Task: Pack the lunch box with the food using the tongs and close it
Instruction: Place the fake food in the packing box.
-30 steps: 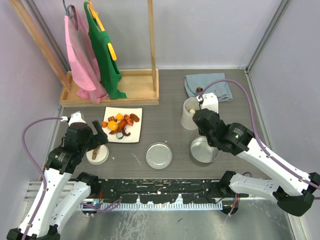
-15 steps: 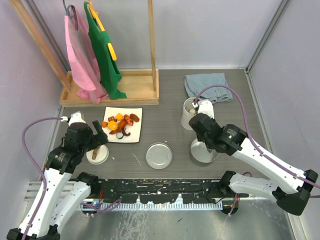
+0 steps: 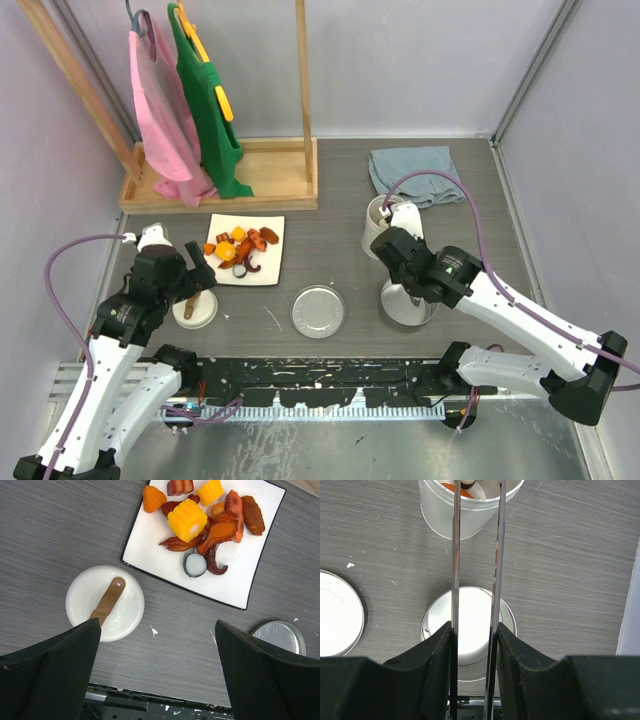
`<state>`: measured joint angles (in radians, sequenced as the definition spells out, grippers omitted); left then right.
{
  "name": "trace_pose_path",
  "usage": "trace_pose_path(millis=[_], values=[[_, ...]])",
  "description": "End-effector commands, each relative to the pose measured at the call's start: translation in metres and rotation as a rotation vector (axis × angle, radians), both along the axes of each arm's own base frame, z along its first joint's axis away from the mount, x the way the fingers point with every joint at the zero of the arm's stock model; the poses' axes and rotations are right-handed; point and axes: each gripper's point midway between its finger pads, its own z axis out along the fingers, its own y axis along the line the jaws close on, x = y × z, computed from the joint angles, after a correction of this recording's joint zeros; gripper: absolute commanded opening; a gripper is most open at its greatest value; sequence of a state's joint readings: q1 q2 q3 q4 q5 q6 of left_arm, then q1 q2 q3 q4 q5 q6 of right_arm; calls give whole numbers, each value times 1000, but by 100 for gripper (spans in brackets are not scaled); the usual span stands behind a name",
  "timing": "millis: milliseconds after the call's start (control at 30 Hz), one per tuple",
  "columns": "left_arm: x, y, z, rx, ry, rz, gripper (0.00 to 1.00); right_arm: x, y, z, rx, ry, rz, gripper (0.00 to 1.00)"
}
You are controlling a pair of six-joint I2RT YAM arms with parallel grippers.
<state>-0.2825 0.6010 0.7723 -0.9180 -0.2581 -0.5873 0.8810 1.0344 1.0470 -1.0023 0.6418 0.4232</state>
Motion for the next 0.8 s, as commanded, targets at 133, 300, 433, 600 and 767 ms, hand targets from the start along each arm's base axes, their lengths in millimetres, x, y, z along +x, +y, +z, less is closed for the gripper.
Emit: trace_pose_path(millis=[133, 300, 433, 600, 767], values=[[7, 0, 17, -8, -52, 9, 98, 11, 2, 9, 26, -51, -51, 44], [7, -1, 17, -9, -51, 6, 98, 13, 4, 19, 40, -66, -53, 46], [8, -1, 17, -6, -52, 4, 98, 20, 16, 47, 121, -126, -19, 47], [8, 0, 17, -3, -51, 6, 98, 26, 51, 77, 291, -180, 88, 47], [8, 0, 16, -3, -50, 6, 98, 27, 91, 85, 414, -157, 212, 47]])
